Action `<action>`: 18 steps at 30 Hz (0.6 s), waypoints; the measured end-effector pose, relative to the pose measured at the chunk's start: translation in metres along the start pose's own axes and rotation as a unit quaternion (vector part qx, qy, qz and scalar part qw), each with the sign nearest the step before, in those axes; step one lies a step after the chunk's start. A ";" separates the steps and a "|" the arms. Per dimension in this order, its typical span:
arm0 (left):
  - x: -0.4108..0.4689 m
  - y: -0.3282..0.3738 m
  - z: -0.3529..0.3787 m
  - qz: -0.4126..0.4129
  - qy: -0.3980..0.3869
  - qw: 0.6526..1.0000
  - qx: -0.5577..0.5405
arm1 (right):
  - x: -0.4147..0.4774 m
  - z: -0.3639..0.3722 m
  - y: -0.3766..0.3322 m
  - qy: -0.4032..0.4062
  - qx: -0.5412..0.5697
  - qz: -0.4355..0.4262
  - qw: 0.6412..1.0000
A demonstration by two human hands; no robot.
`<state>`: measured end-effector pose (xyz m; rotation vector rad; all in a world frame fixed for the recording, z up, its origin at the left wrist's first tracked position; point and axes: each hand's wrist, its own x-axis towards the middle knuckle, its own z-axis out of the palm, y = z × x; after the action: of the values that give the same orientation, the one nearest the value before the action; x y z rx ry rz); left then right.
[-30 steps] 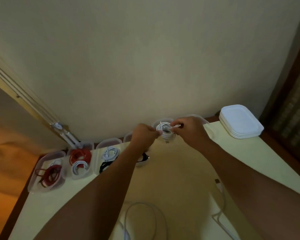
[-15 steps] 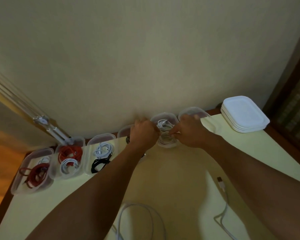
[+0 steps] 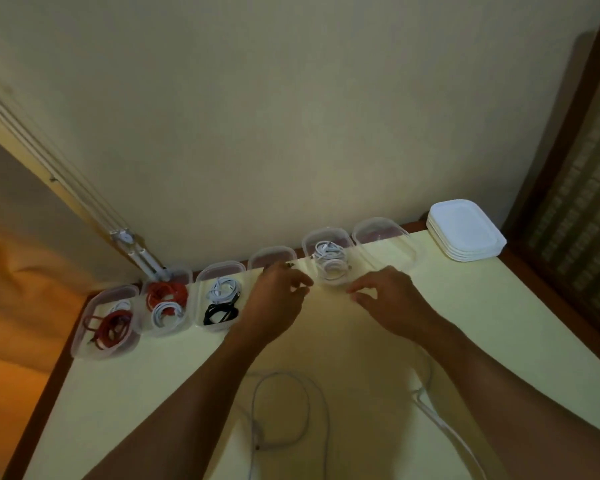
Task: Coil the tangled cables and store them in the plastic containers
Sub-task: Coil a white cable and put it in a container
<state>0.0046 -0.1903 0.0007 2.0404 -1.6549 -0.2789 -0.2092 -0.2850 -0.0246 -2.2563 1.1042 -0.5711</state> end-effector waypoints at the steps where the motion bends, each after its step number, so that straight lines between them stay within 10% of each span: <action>1: -0.018 -0.002 -0.002 0.006 -0.005 1.000 0.000 | -0.015 0.005 -0.006 -0.014 0.011 0.012 1.000; 10: -0.147 -0.047 -0.006 -0.102 -0.072 0.986 0.112 | -0.105 0.073 -0.067 -0.129 -0.087 0.038 0.987; 18: -0.179 -0.045 -0.021 -0.142 0.020 0.988 -0.051 | -0.119 0.074 -0.107 0.054 0.077 0.053 0.994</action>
<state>0.0090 -0.0069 -0.0303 2.1847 -1.2957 -0.4080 -0.1719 -0.1127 -0.0267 -2.0433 1.1830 -0.7152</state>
